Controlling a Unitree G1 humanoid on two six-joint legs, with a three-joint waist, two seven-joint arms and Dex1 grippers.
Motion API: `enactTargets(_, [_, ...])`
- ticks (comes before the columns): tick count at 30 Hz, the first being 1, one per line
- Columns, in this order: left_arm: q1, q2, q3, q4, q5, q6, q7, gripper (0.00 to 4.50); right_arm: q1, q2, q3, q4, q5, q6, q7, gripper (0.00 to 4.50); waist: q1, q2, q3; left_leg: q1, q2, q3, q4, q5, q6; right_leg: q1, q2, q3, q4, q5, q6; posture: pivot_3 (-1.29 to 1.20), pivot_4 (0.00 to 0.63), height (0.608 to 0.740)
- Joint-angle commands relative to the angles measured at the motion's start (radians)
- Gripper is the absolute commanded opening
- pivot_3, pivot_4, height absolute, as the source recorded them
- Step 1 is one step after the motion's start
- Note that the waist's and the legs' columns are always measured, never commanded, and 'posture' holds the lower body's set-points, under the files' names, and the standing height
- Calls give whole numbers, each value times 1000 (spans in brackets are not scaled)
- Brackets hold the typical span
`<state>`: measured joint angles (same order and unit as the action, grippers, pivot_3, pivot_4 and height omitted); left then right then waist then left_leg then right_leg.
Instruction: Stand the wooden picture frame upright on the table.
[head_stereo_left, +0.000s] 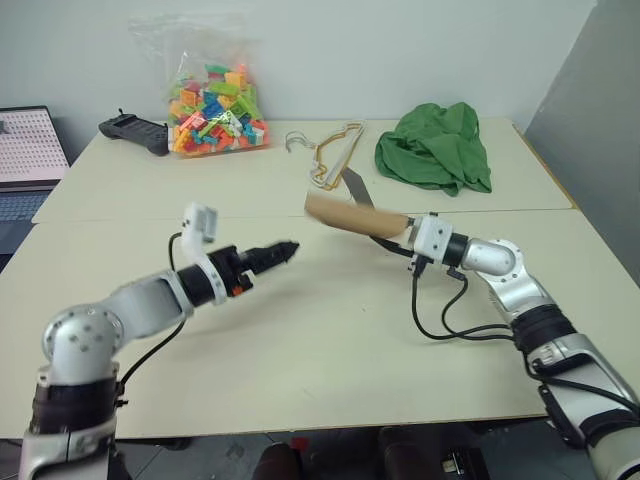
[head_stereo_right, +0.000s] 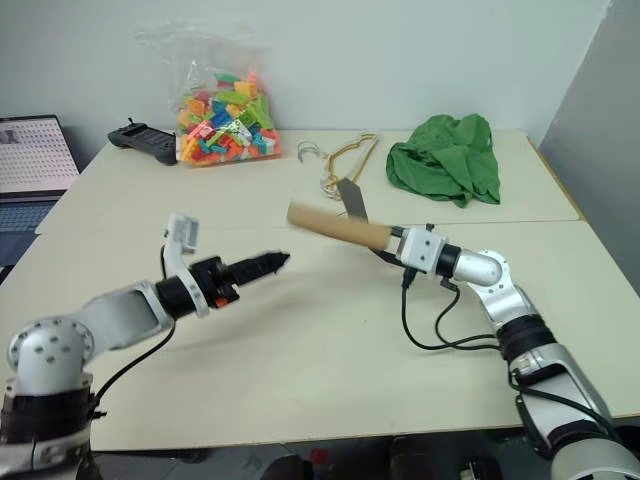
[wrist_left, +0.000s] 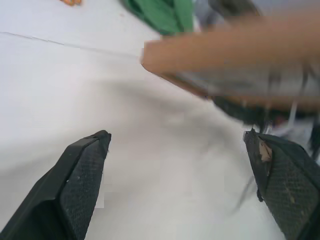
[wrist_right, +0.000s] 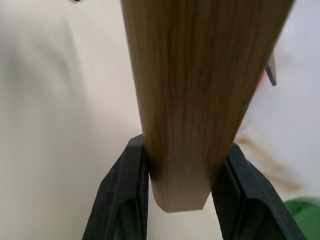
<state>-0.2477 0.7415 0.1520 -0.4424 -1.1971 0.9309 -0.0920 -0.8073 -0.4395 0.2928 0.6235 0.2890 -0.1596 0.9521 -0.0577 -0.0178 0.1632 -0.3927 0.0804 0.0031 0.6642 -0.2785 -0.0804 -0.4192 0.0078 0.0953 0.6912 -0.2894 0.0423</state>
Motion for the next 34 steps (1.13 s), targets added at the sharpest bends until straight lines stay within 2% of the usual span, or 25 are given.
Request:
enactTargets(1, [56, -12, -99, -153, 282, -172, -48, 4500, -115, 61, -95, 42, 147, 315, 120, 1327, 3, 1, 1, 0, 0, 1, 0, 0, 0, 0, 0, 1, 0, 0, 0, 0, 150, 740])
enactTargets(4, [107, -58, -161, -179, 461, -284, -36, 4500, -199, 120, -127, 247, 119, 411, 141, 1327, 8, 1, 0, 0, -1, 1, 0, 0, 0, -1, 1, 0, 1, 0, 0, 0, 150, 740])
enactTargets(6, [132, -76, -178, -179, 533, -320, -43, 4500, -231, 139, -142, 332, 95, 431, 148, 1327, 15, 1, 0, 0, -1, 0, 0, -1, 1, 0, 1, 0, -1, 0, 0, 0, 150, 740])
enactTargets(11, [163, -135, -157, -154, 591, -348, -67, 4500, -275, 165, -178, 466, 40, 417, 139, 1327, 22, 1, 0, -3, -1, 1, -1, -2, 3, -2, 1, 0, -4, 0, 0, 0, 150, 740])
enactTargets(13, [162, -154, -143, -130, 604, -353, -79, 4500, -276, 170, -184, 481, 10, 386, 137, 2016, 22, 1, 0, -3, -1, 1, -1, -2, 3, -2, 1, 0, -2, 0, 0, 0, 150, 740])
enactTargets(19, [131, -188, -122, -92, 627, -344, -119, 4500, -260, 174, -207, 476, -36, 356, 143, 3339, 20, 1, 0, -2, -1, 1, 0, -3, 4, -2, 1, 0, -1, 0, 0, 0, 150, 740])
enactTargets(22, [91, -193, -102, -51, 621, -333, -143, 4500, -212, 134, -206, 430, -62, 350, 164, 4141, 23, 1, 0, -2, -1, 0, 0, -2, 4, -2, 1, 0, -1, 0, 0, 0, 150, 740])
enactTargets(24, [60, -188, -76, -18, 606, -313, -159, 4500, -154, 82, -194, 370, -95, 314, 167, 4452, 28, 0, 0, -2, -1, 0, 0, -2, 4, -1, 1, -1, -1, 0, 0, 0, 150, 740])
enactTargets(27, [15, -154, -31, 34, 584, -288, -216, 4500, -38, -5, -215, 166, -105, 314, 155, 4452, 32, 0, 0, -3, -1, -1, 0, -2, 4, -1, 0, -2, -2, 0, 0, 0, 150, 740])
enactTargets(31, [-49, -59, 12, 139, 573, -261, -353, 4500, 159, -143, -269, -337, 18, 552, 201, 4452, 27, 1, 0, -3, -1, -1, 0, -2, 4, -1, 1, -2, -1, 0, 0, 0, 150, 740])
enactTargets(34, [-105, 6, 17, 217, 551, -241, -473, 4500, 245, -198, -320, -629, 119, 741, 144, 4452, 20, 1, 0, -2, 0, -2, -1, -3, 5, -2, 3, -1, 0, 0, 0, 0, 150, 740])
